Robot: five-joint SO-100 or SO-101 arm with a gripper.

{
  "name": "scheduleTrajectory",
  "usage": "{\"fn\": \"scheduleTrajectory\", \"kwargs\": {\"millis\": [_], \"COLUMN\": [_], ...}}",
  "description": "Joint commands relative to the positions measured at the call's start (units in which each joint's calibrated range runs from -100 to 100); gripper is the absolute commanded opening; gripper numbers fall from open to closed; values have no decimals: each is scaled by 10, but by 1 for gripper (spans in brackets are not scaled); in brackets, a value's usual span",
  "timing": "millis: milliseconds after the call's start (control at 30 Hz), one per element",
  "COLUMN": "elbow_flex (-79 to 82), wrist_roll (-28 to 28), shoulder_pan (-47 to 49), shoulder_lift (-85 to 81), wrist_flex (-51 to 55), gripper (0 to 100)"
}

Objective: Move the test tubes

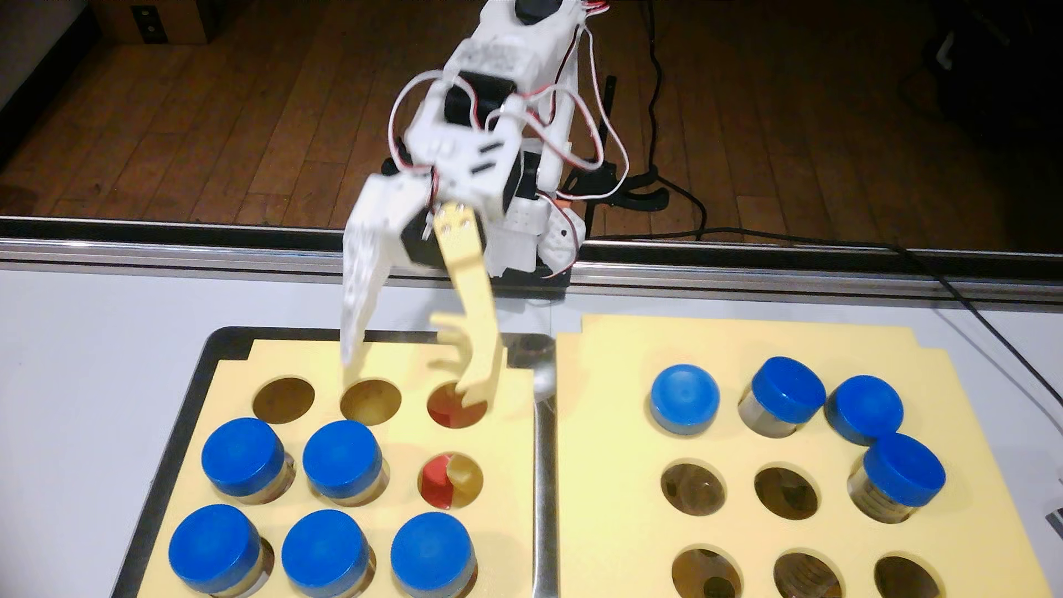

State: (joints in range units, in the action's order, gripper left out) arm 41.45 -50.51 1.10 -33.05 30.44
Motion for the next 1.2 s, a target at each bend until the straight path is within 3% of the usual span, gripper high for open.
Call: {"fn": "scheduleTrajectory", "kwargs": {"millis": [0,267,500,767,967,1167], "elbow_flex": [-76,-221,-252,-256,-283,-453], "wrist_roll": [0,0,4,4,4,4], "shoulder_pan": [-4,-5,-5,-11,-9,-8], "shoulder_lift": [63,199,242,236,235,192], "wrist_flex": [-18,-19,-19,-18,-18,-18], "gripper": [36,36,36,13,10,10]}}
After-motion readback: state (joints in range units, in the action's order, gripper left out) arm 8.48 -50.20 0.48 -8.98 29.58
